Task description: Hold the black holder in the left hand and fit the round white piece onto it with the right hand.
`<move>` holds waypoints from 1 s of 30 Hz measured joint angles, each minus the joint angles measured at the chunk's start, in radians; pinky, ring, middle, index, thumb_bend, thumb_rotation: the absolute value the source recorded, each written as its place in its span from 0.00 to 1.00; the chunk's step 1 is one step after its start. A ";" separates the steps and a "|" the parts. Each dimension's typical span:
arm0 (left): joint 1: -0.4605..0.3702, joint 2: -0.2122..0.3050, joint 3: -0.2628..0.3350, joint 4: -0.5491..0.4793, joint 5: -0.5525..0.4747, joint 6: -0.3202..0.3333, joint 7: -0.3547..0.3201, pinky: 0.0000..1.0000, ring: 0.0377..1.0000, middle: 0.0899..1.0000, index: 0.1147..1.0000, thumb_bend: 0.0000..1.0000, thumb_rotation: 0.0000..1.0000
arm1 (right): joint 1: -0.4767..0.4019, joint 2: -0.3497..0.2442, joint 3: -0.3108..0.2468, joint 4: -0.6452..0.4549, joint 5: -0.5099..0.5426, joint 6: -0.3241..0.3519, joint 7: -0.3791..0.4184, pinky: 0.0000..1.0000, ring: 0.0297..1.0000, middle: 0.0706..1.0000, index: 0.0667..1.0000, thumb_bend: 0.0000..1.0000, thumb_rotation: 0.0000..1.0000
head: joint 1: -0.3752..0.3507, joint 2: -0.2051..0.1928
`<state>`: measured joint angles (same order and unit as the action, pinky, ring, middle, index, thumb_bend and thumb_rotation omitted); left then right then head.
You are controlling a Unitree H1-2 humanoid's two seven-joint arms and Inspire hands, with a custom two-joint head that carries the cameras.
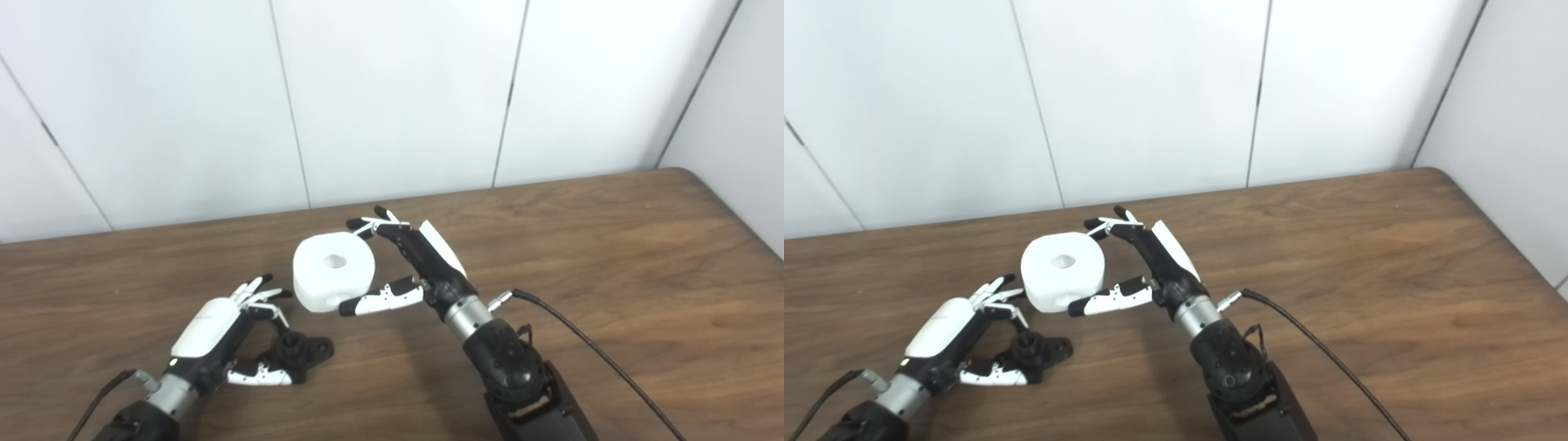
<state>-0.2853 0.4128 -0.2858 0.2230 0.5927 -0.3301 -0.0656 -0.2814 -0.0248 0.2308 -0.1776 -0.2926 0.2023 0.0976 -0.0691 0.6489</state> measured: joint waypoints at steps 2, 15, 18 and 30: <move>0.000 -0.001 -0.007 -0.017 0.003 0.012 -0.006 1.00 1.00 0.86 0.42 0.52 0.05 | 0.003 0.000 0.007 -0.003 0.000 0.001 0.006 1.00 1.00 0.80 0.45 0.52 0.14 | 0.012 0.006; 0.000 -0.016 -0.040 -0.085 0.032 0.108 -0.033 1.00 1.00 0.87 0.42 0.52 0.05 | 0.043 -0.002 0.020 -0.060 0.012 0.027 0.058 1.00 1.00 0.80 0.45 0.52 0.14 | 0.107 0.051; 0.000 -0.026 -0.048 -0.095 0.040 0.125 -0.034 1.00 1.00 0.87 0.42 0.52 0.05 | 0.045 -0.009 0.019 -0.062 0.016 0.028 0.065 1.00 1.00 0.80 0.45 0.52 0.14 | 0.127 0.060; 0.002 -0.052 -0.070 -0.132 0.063 0.160 -0.057 1.00 1.00 0.87 0.42 0.52 0.05 | 0.064 -0.051 0.013 -0.047 0.021 0.031 0.086 1.00 1.00 0.80 0.45 0.52 0.14 | 0.170 0.075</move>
<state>-0.2837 0.3609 -0.3559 0.0913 0.6559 -0.1697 -0.1223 -0.2169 -0.0755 0.2439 -0.2245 -0.2720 0.2329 0.1839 0.1012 0.7240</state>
